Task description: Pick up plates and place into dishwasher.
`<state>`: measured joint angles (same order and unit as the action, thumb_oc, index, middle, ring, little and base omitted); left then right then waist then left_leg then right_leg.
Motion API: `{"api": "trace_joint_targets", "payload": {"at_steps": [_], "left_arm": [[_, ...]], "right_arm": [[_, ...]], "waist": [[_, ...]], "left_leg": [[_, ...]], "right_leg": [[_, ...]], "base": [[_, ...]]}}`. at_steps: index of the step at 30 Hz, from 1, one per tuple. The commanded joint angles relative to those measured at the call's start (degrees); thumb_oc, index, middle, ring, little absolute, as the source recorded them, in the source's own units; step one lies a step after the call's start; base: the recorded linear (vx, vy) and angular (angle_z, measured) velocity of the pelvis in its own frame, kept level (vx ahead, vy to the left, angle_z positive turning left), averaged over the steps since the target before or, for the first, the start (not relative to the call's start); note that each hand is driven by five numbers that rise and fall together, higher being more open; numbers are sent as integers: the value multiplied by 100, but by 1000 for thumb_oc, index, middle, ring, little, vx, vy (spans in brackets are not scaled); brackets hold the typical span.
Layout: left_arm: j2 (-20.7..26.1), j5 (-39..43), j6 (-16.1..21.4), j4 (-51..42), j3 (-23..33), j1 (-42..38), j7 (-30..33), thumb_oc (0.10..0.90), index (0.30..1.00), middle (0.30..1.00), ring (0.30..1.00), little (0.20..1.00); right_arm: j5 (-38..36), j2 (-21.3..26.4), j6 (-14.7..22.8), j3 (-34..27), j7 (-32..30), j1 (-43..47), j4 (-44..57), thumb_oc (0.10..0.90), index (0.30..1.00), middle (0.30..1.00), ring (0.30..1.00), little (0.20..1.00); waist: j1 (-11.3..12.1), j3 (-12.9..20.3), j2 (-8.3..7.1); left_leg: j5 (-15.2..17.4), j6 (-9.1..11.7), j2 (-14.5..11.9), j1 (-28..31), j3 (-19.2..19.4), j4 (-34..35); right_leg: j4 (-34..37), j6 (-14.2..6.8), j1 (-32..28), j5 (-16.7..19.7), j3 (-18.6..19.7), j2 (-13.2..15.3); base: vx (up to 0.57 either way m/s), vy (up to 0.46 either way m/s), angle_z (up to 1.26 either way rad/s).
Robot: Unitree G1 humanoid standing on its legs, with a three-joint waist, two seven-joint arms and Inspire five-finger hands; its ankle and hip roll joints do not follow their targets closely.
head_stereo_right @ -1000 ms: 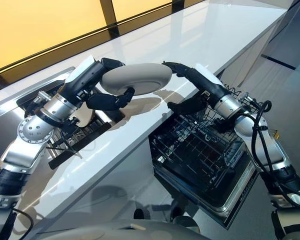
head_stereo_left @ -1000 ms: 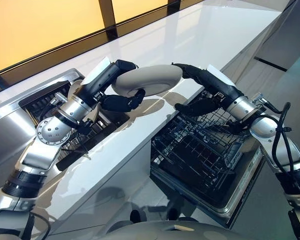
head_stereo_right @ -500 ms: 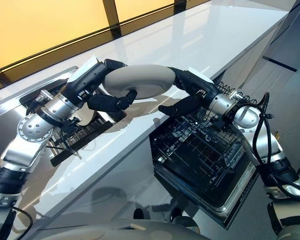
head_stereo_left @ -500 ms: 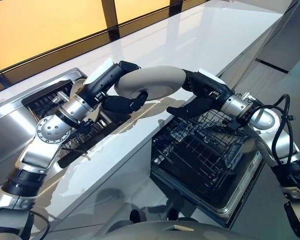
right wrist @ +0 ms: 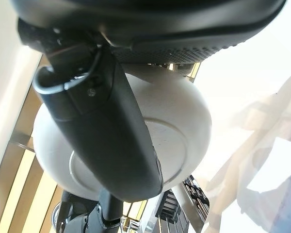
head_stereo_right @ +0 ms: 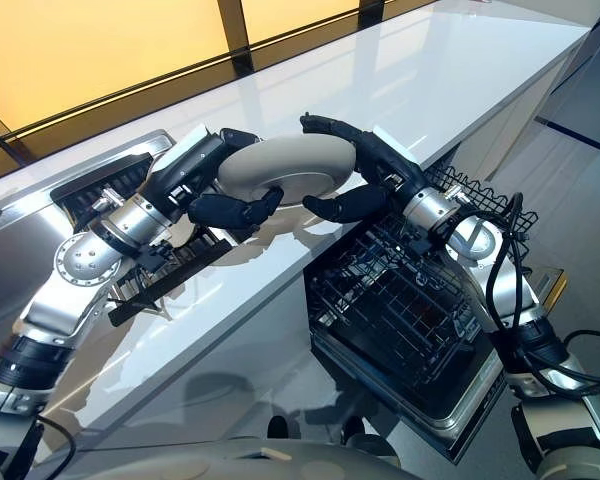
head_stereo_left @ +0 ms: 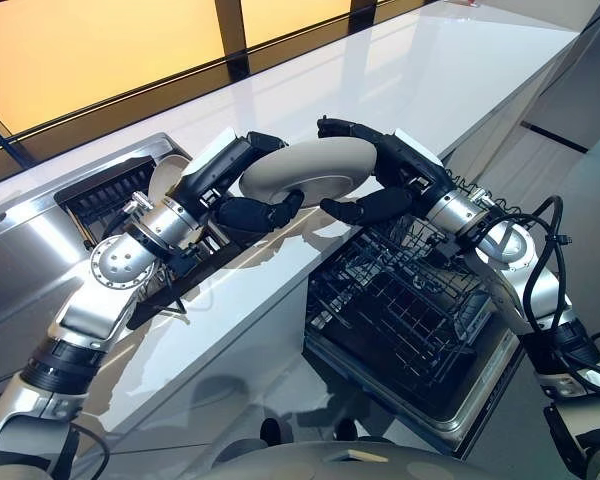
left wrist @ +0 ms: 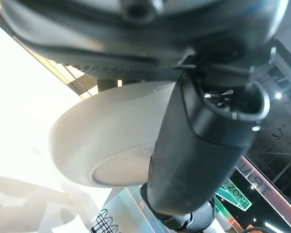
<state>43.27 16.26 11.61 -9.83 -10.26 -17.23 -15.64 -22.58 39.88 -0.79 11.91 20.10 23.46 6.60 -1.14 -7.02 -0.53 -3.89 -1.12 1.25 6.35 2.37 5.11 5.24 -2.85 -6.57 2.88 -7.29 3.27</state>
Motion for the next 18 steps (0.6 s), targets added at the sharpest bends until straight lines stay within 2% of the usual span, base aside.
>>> {"api": "trace_joint_targets", "payload": {"at_steps": [1, 2, 6, 8, 11, 14, 18], "left_arm": [[-259, 451, 462, -164, -88, -879, -18, 100, 300, 300, 300, 200], [-252, 469, 479, -155, -73, -873, -22, 100, 300, 300, 300, 200], [-240, 677, 490, -114, -88, -870, -5, 100, 300, 300, 300, 200], [-276, 809, 453, -85, -108, -866, -20, 100, 300, 300, 300, 200], [-353, 935, 379, -35, -160, -851, -1, 100, 300, 300, 300, 200], [-472, 1017, 352, 104, -196, -812, -14, 100, 300, 300, 300, 200], [-672, 1104, 240, 248, -272, -762, 76, 100, 300, 300, 300, 200]], "right_arm": [[-612, -158, 83, 132, 628, 1084, 554, 160, 352, 352, 352, 260], [-794, -126, -43, 154, 758, 1068, 539, 100, 300, 300, 300, 200], [-1223, -130, -255, 270, 1045, 986, 442, 100, 300, 300, 300, 200], [-1226, -193, -231, 305, 1085, 956, 327, 100, 300, 300, 300, 200], [-1306, -244, -231, 320, 1065, 922, 282, 100, 300, 300, 300, 200], [-1920, -389, -359, 265, 1009, 880, 242, 100, 300, 300, 300, 200], [-1943, -692, -226, 188, 757, 814, 173, 100, 300, 300, 300, 200]], "waist": [[21, 424, -16], [19, 422, -24], [28, 415, -45], [40, 410, -53], [37, 402, -56], [30, 388, -56], [24, 374, -53]], "left_leg": [[666, -83, 298, 194, -24, -11], [662, -82, 296, 194, -22, -11], [654, -81, 302, 200, -42, -11], [655, -79, 304, 209, -57, -11], [657, -81, 307, 220, -56, -11], [657, -83, 309, 230, -53, -11], [660, -85, 313, 235, -45, -11]], "right_leg": [[-387, 11, -92, -588, -152, -384], [-392, 13, -93, -590, -162, -380], [-397, 26, -108, -596, -186, -377], [-395, 30, -123, -603, -203, -373], [-378, 26, -137, -589, -217, -369], [-366, 24, -143, -576, -220, -369], [-340, 15, -151, -562, -207, -369]], "base": [[0, 0, 0], [0, 0, 0], [15, 2, 6], [20, -2, 7], [14, -1, 6], [0, 0, 0], [0, 0, 0]]}}
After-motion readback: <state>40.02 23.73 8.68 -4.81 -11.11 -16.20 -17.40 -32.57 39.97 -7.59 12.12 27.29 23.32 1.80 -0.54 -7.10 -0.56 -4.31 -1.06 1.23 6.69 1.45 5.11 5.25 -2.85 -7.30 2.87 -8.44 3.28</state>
